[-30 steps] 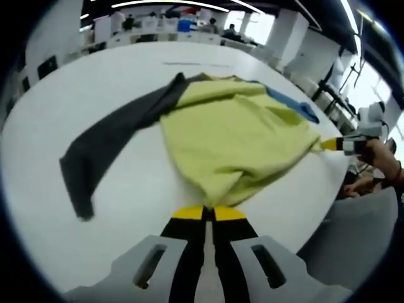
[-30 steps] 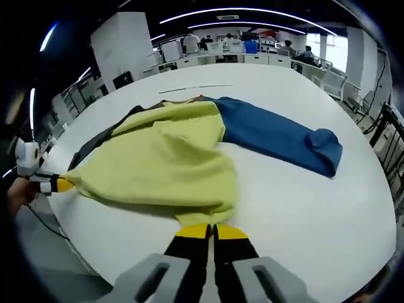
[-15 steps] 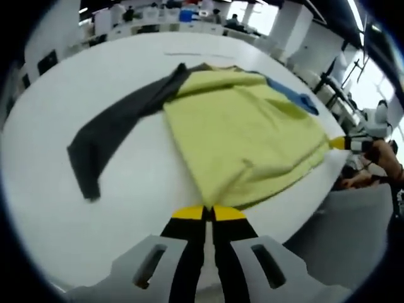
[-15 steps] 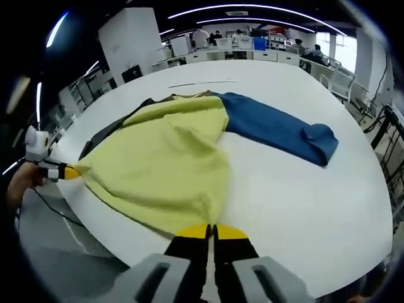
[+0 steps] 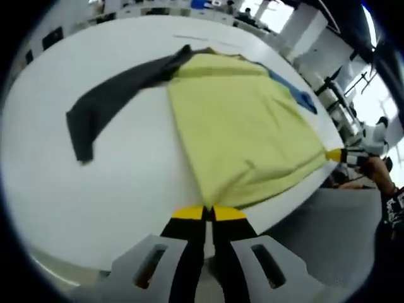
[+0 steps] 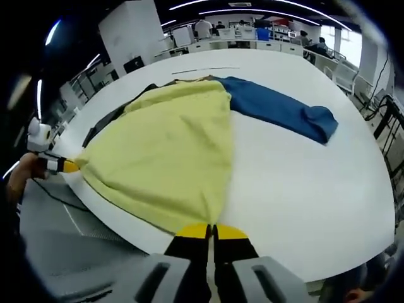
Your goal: Fold the garment on the visible template until the final outline fits inside the template.
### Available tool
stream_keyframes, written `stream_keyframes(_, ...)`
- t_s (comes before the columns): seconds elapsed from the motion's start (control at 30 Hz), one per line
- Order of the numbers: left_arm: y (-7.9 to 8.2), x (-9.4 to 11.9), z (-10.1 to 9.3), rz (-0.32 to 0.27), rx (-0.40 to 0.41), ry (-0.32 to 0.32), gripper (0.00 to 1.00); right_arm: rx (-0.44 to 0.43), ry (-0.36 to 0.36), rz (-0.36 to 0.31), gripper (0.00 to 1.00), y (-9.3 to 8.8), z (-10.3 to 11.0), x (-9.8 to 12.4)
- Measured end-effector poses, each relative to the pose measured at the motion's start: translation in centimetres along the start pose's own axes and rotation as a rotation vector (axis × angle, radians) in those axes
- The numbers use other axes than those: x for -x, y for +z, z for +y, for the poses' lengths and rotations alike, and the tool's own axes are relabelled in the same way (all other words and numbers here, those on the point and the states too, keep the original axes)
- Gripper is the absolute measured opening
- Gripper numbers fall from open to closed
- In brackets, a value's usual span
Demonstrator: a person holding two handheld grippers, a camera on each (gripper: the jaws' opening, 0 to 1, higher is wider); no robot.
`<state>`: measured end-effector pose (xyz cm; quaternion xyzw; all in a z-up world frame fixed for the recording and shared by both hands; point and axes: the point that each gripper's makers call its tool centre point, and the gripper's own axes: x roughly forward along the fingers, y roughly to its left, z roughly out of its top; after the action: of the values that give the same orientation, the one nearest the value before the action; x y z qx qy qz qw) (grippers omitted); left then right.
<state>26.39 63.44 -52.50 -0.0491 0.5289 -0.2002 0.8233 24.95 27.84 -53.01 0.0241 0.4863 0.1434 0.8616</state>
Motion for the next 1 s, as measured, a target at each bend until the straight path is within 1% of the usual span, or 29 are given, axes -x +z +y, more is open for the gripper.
stream_keyframes(0.07, -0.7, -0.1, -0.2, 0.034, 0.008, 0.002, 0.00, 0.001, 0.003, 0.007, 0.00, -0.3, -0.1, 0.1)
stream_keyframes(0.17, -1.3, -0.2, -0.5, 0.054, 0.031, 0.010, 0.00, -0.005, 0.006, 0.015, 0.00, -0.6, -0.2, 0.2)
stream_keyframes(0.4, -2.0, -0.4, -0.4, 0.080, 0.045, 0.027, 0.00, 0.001, 0.012, 0.042, 0.00, -1.3, -0.1, 0.0)
stream_keyframes(0.5, -2.2, -0.6, -0.2, 0.088, 0.023, 0.035, 0.01, -0.006, 0.010, 0.043, 0.00, -1.4, -0.1, -0.1)
stream_keyframes(0.53, -2.3, -0.6, -0.2, 0.092, 0.004, 0.043, 0.02, -0.030, 0.008, 0.040, 0.00, -1.4, -0.1, -0.2)
stream_keyframes(0.6, -2.4, -0.5, -0.1, 0.100, -0.013, 0.048, 0.08, -0.069, 0.031, 0.030, 0.00, -1.2, 0.2, -0.2)
stream_keyframes(0.63, -2.5, -0.4, 0.0, 0.101, -0.011, 0.049, 0.14, -0.092, 0.020, 0.016, 0.03, -1.0, 0.1, -0.1)
stream_keyframes(0.67, -2.6, -0.3, 0.0, 0.105, -0.006, 0.046, 0.17, -0.097, 0.014, 0.007, 0.08, -0.9, 0.0, 0.1)
stream_keyframes(0.73, -2.5, -0.1, -0.1, 0.097, -0.010, 0.036, 0.22, -0.108, 0.013, 0.009, 0.11, -0.9, -0.1, 0.2)
stream_keyframes(0.77, -2.2, -0.1, 0.0, 0.080, -0.007, 0.032, 0.23, -0.115, 0.015, 0.006, 0.11, -0.9, -0.1, 0.1)
stream_keyframes(0.83, -1.9, -0.1, 0.0, 0.065, 0.019, 0.022, 0.24, -0.137, 0.027, 0.017, 0.12, -1.1, 0.2, 0.0)
stream_keyframes(0.9, -1.6, -0.4, -0.1, 0.051, 0.040, 0.004, 0.24, -0.141, 0.022, 0.022, 0.11, -1.3, 0.2, -0.2)
stream_keyframes(0.97, -1.5, -0.5, -0.2, 0.047, 0.043, -0.004, 0.20, -0.145, 0.014, 0.026, 0.10, -1.5, 0.1, -0.3)
stream_keyframes(1.0, -1.4, -0.6, -0.1, 0.038, 0.049, 0.002, 0.18, -0.152, 0.013, 0.020, 0.09, -1.5, 0.0, -0.4)
